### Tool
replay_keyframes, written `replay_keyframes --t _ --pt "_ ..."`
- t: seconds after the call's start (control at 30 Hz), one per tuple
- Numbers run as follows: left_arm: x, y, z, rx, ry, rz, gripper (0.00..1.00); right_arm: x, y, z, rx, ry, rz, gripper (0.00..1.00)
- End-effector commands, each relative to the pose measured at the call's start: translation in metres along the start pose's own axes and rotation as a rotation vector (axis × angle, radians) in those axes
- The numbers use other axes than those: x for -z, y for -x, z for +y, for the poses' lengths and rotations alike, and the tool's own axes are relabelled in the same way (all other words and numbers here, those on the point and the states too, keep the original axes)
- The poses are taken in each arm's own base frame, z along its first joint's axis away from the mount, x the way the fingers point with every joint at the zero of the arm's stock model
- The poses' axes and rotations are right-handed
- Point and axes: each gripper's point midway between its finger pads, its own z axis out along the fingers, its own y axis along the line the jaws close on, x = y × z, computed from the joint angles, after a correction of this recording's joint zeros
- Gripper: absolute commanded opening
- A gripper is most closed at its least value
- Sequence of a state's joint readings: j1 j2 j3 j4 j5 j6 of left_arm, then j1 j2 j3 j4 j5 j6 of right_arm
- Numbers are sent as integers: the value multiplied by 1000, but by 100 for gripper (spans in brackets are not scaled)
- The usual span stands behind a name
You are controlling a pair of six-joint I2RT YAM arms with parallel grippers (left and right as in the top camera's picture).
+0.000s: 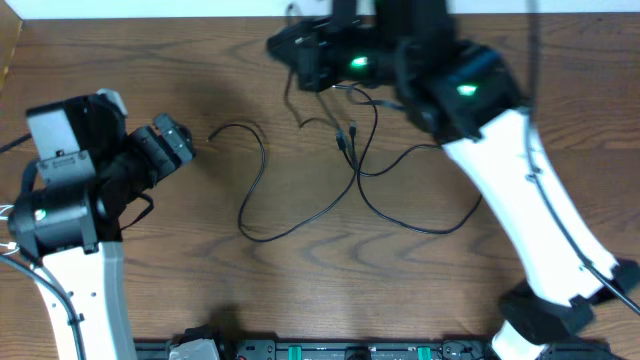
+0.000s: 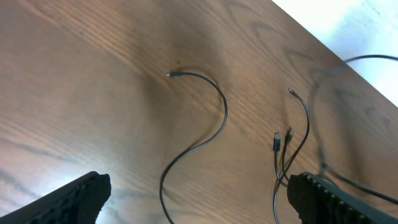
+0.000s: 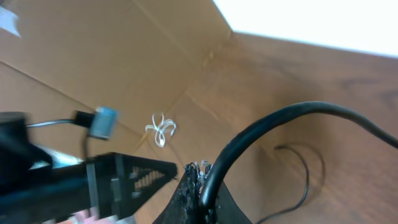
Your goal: Untangle cables
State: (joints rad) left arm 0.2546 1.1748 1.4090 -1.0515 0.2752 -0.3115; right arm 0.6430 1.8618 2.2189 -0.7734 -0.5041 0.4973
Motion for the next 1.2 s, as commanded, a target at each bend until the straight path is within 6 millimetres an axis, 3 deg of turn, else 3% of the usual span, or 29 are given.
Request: replay_keyframes --t 0.0,0.13,0.3,0.4,0.47,0.5,0.57,0.73,0.83,1.0,1.17 --pt "4 0 6 26 13 -1 96 -33 -23 6 -26 57 83 1" --pt "2 -8 9 35 28 36 96 -69 -57 18 -35 142 192 1" --pt "-4 -16 14 42 48 87 96 -105 -92 9 -58 132 283 4" --pt "-5 -19 15 41 54 103 96 -116 -106 -2 -78 113 322 27" --pt "-6 -19 16 42 55 107 96 -118 -112 -10 -96 90 346 49" --pt "-6 -19 16 42 55 107 96 -117 -113 -14 -102 76 351 64" --pt "-6 -19 16 42 55 108 96 -114 -113 -26 -95 28 352 77" --pt "-6 -24 17 47 62 127 96 -94 -104 -63 -106 -110 339 96" --pt "-7 -26 16 47 56 138 96 -76 -99 -83 -115 -154 352 99" --pt "-7 -37 -19 -113 -140 198 96 -45 -102 -128 -193 -279 398 99" --pt "-21 -48 -30 -146 -160 268 96 -14 -109 -165 -291 -390 443 99"
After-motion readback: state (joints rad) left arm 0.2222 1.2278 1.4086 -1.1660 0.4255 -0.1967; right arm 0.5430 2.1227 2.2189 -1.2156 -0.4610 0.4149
